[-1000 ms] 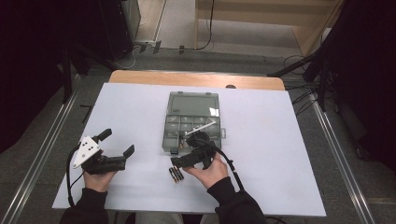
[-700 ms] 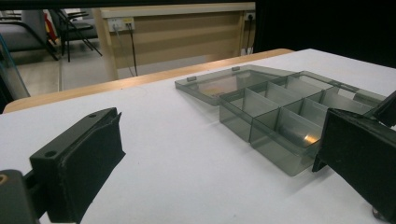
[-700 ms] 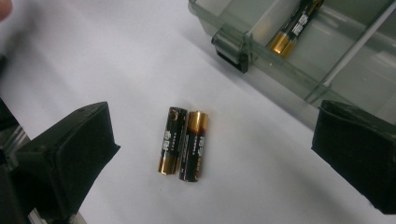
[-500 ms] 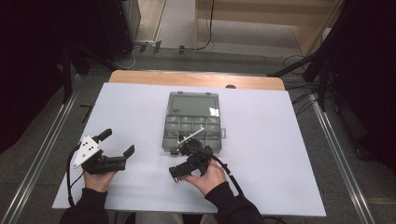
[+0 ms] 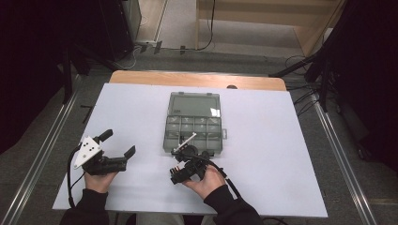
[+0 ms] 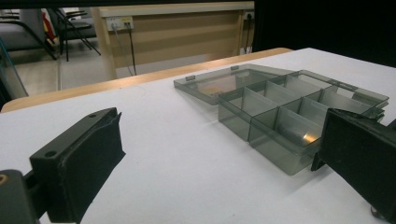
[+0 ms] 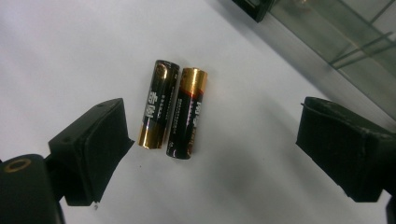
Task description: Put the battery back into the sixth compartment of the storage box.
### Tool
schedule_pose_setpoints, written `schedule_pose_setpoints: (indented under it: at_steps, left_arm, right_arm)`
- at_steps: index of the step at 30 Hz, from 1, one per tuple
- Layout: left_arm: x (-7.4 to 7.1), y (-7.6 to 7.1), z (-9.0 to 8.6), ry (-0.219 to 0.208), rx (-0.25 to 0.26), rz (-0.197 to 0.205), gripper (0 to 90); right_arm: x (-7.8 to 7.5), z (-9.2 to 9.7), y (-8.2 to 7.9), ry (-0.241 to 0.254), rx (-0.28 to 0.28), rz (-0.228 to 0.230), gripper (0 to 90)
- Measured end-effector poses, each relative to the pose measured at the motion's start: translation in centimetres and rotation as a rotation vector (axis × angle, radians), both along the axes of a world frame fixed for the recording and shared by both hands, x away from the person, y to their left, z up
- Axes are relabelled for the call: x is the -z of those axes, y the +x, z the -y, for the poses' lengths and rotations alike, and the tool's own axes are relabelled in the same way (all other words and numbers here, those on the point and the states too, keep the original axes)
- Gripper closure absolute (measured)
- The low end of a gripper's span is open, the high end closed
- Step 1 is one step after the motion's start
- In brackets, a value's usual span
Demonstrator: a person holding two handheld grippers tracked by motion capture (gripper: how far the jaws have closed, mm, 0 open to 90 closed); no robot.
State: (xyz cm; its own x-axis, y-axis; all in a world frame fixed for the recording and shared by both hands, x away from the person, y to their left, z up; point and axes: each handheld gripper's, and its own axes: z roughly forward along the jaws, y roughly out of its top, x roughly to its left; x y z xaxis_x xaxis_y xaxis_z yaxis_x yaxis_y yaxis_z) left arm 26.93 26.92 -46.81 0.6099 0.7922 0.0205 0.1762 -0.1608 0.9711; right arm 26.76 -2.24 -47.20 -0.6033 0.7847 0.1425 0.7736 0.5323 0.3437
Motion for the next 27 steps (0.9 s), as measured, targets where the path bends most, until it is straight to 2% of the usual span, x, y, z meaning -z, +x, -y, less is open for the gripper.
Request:
schedule_pose_setpoints:
  at_steps: [12, 16, 17, 27]
  left_arm:
    - [-0.01, 0.0, -0.01, 0.001, 0.001, 0.001, 0.0]
    - [0.01, 0.0, 0.0, 0.001, 0.001, 0.0, 0.0]
    - [0.01, 0.0, 0.0, 0.002, 0.002, 0.0, 0.0]
    - [0.02, 0.0, 0.02, 0.002, 0.002, 0.0, 0.0]
  right_arm:
    - [0.09, 0.01, 0.02, 0.005, -0.003, -0.012, 25.4]
    - [0.15, -0.14, -0.02, 0.009, -0.005, -0.014, 35.7]
    - [0.17, -0.22, -0.07, 0.007, 0.0, -0.014, 41.6]
    - [0.41, -0.42, 0.01, -0.01, 0.004, -0.02, 52.0]
